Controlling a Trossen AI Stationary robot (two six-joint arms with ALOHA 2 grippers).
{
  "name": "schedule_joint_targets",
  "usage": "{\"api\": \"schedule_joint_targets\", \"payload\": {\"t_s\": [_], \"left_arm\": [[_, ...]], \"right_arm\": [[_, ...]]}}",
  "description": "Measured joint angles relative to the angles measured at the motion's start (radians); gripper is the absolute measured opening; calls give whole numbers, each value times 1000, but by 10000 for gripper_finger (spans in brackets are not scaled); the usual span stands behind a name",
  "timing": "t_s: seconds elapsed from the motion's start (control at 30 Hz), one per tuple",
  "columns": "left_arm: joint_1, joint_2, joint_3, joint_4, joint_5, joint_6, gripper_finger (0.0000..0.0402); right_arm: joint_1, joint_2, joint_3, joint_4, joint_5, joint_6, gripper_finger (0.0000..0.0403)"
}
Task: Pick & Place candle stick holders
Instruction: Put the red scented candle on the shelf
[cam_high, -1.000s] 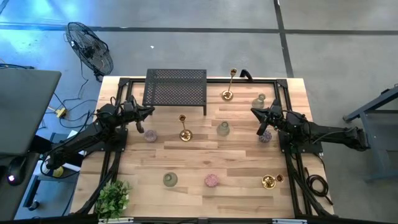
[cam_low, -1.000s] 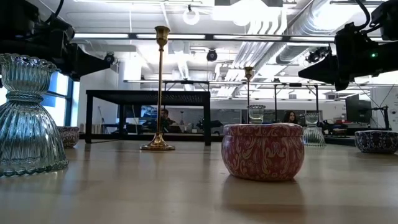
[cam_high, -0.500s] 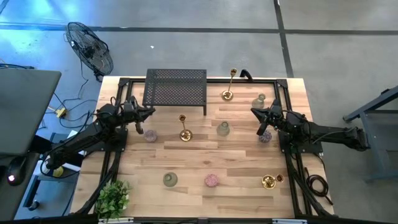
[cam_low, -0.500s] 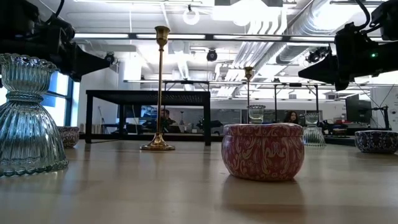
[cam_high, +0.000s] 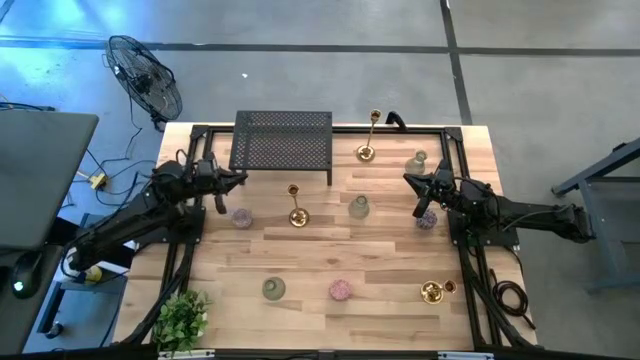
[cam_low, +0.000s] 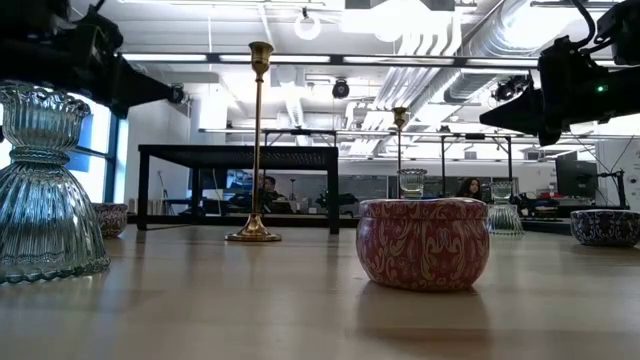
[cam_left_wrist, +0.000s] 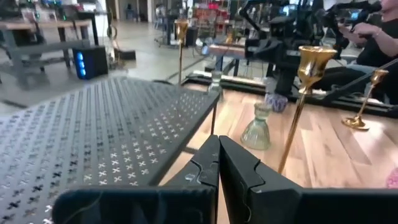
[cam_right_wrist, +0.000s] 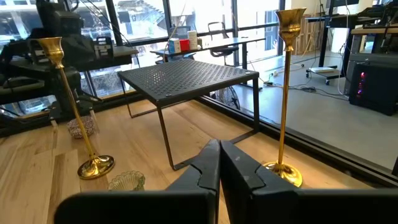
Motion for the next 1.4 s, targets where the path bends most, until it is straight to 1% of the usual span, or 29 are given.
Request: {"api": "schedule_joint_targets", "payload": {"t_s": [0.2, 0.3, 0.4, 0.57, 0.67, 0.73, 0.87, 0.93, 1.07, 1.13, 1.27, 1.4], "left_arm": [[0, 120, 73, -4, -1, -12, 1], [-18, 207, 119, -40, -8, -19, 1], [-72, 306, 175, -93, -73, -19, 1], [-199, 486, 274, -239, -229, -23, 1], [-267, 569, 337, -348, -295, -70, 1], [-304, 610, 366, -435, -316, -117, 1], [-351, 663, 419, -561, -320, -210, 1], [-355, 675, 432, -616, -311, -254, 1], [-353, 691, 442, -677, -226, -349, 1], [-353, 701, 442, -705, -208, -386, 7], [-353, 743, 442, -731, -205, -464, 45], [-353, 803, 442, -730, -195, -487, 109]], "right_arm": [[0, 0, 0, 0, 0, 0, 0], [0, 0, 0, 0, 0, 0, 0], [0, 0, 0, 0, 0, 0, 0], [0, 0, 0, 0, 0, 0, 0], [0, 0, 0, 0, 0, 0, 0], [0, 0, 0, 0, 0, 0, 0], [0, 0, 0, 0, 0, 0, 0], [0, 0, 0, 0, 0, 0, 0], [0, 0, 0, 0, 0, 0, 0], [0, 0, 0, 0, 0, 0, 0], [0, 0, 0, 0, 0, 0, 0], [0, 0, 0, 0, 0, 0, 0]]}}
